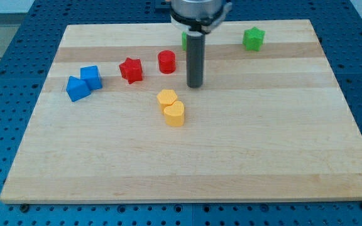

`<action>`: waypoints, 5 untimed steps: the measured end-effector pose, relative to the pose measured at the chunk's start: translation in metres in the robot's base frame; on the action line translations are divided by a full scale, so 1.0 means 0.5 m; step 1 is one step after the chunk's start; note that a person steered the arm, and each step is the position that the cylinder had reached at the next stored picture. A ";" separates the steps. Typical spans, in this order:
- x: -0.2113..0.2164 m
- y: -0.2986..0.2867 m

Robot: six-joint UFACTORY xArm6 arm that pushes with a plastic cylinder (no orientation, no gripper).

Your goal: Put the red blocks diagonally to green star

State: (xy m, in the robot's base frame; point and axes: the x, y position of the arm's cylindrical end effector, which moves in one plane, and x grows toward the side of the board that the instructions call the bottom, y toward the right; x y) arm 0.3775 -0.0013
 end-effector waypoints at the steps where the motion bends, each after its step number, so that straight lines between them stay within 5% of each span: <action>1: -0.009 -0.093; 5: -0.143 -0.342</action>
State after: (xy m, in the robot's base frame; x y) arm 0.3059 -0.1724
